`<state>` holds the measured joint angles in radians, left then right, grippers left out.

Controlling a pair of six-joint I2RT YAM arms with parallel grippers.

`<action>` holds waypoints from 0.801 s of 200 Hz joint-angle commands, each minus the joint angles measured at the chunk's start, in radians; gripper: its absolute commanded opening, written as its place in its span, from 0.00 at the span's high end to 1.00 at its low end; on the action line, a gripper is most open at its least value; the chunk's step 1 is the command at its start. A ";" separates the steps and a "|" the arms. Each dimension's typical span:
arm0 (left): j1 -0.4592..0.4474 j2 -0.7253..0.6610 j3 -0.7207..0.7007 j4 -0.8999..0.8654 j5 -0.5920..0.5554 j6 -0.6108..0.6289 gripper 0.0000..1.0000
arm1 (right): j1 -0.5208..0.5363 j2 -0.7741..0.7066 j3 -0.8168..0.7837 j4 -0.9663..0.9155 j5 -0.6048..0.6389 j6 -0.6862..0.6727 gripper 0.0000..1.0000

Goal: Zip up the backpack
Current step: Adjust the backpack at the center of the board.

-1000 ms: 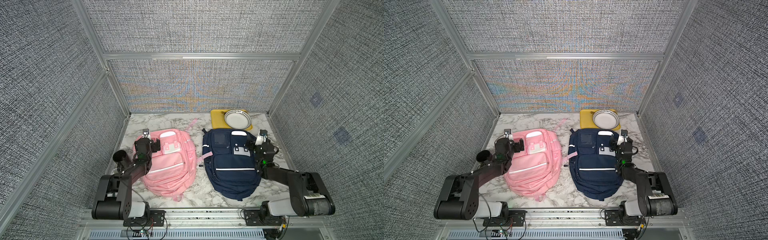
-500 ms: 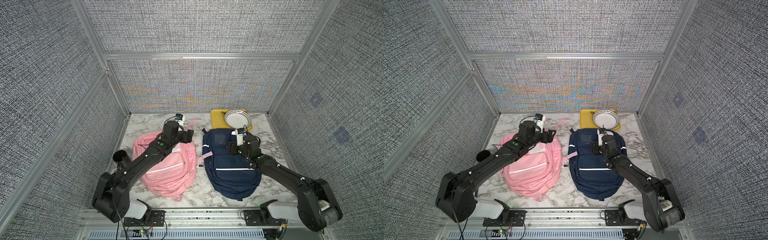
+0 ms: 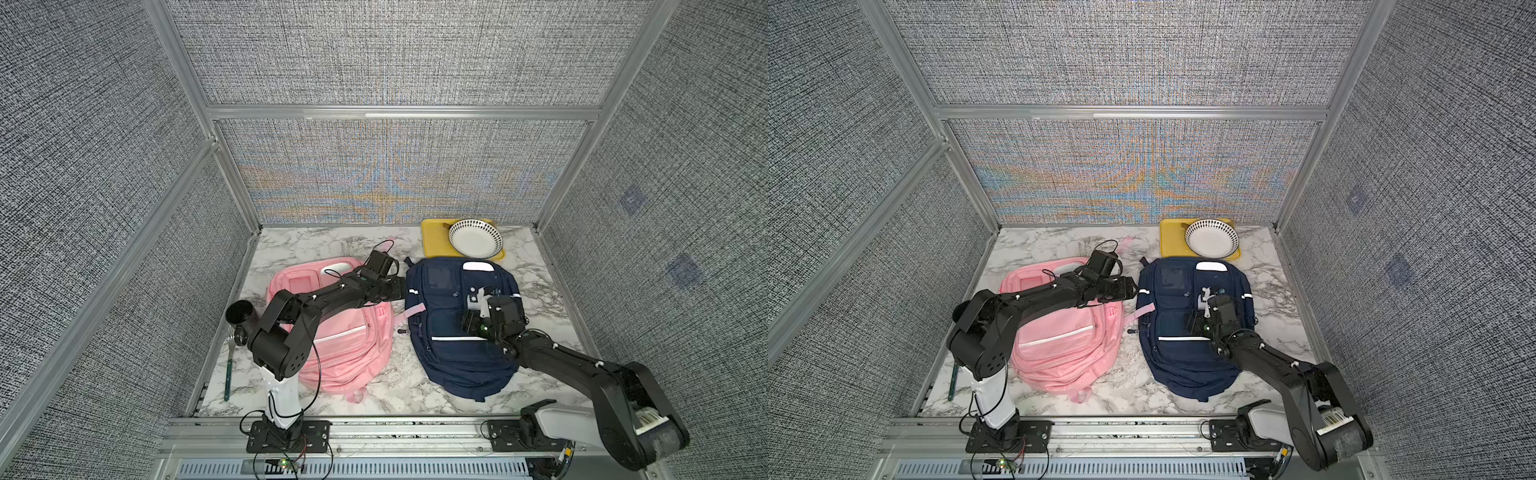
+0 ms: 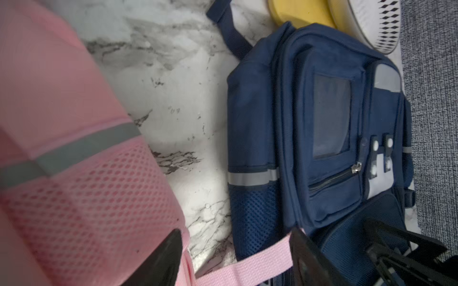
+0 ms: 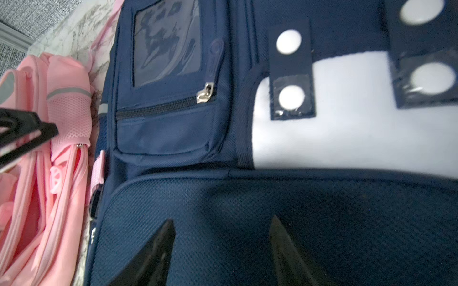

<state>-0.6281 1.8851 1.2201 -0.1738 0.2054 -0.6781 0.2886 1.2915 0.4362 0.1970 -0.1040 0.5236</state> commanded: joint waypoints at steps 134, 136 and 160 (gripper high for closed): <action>-0.008 0.051 0.101 -0.208 -0.168 0.032 0.26 | -0.197 0.066 0.107 -0.150 -0.024 -0.141 0.35; -0.011 0.053 0.111 -0.208 -0.167 0.033 0.26 | -0.195 0.059 0.106 -0.153 -0.022 -0.139 0.35; -0.050 0.099 0.220 -0.208 -0.124 0.026 0.26 | -0.169 -0.012 0.084 -0.176 -0.010 -0.109 0.35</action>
<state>-0.6479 1.9484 1.3609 -0.3725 0.0452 -0.6617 0.1013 1.3346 0.5358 0.0887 -0.1139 0.3901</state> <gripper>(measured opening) 0.741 0.652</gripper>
